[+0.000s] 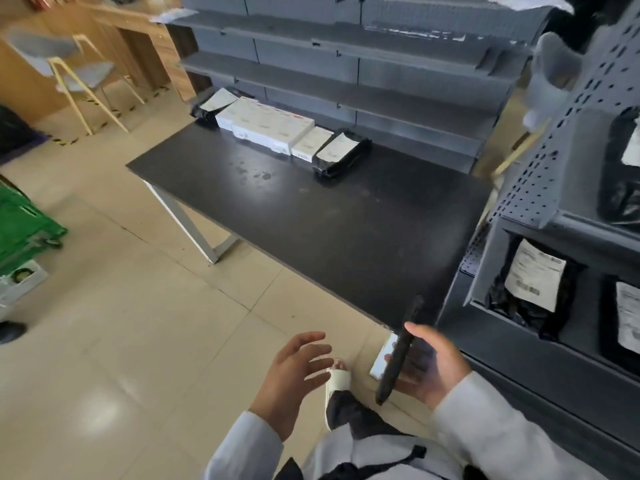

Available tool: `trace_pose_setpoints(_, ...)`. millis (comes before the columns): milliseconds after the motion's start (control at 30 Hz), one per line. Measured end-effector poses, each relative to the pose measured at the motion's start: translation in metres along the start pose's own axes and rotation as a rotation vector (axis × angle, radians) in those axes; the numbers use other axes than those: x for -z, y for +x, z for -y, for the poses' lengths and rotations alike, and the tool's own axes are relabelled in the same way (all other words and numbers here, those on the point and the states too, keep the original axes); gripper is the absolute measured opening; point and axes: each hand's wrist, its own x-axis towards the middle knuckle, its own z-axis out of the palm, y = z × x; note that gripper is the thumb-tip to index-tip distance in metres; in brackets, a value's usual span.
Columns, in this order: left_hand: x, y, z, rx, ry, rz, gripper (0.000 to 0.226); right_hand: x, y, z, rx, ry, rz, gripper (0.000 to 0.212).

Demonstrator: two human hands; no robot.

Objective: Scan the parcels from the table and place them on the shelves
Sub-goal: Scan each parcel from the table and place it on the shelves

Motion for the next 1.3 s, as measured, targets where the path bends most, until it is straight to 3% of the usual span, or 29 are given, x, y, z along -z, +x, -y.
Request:
trace_pose_setpoints(267, 0.061, 0.087, -0.126, -0.071, 0.029, -0.216, 0.022, -0.105, 0.089, 0.081, -0.072, 0.058, 0.068, 0.043)
trace_pose_setpoints(400, 0.054, 0.14, -0.177, -0.09, 0.033, -0.244, 0.021, -0.137, 0.133, 0.118, -0.1, 0.085, 0.07, 0.021)
trace_pose_setpoints(533, 0.04, 0.19, -0.201, -0.041, 0.011, -0.193, 0.019, -0.152, 0.169, 0.144, -0.138, 0.134, 0.028, 0.021)
trace_pose_setpoints(700, 0.028, 0.253, -0.198, 0.208, -0.095, -0.129, 0.016, -0.142, 0.188, 0.159, -0.163, 0.232, -0.025, 0.042)
trace_pose_setpoints(833, 0.012, 0.314, -0.21, 0.357, -0.019, -0.099, 0.011, -0.134, 0.196, 0.157, -0.138, 0.352, -0.118, 0.05)
trace_pose_setpoints(1033, -0.028, 0.408, -0.249, 0.404, 0.105, 0.017, 0.012, -0.131, 0.205, 0.16, -0.101, 0.525, -0.279, 0.059)
trace_pose_setpoints(1300, -0.056, 0.501, -0.282, 0.432, 0.238, 0.056, 0.048, -0.17, 0.199, 0.16, -0.01, 0.697, -0.445, 0.044)
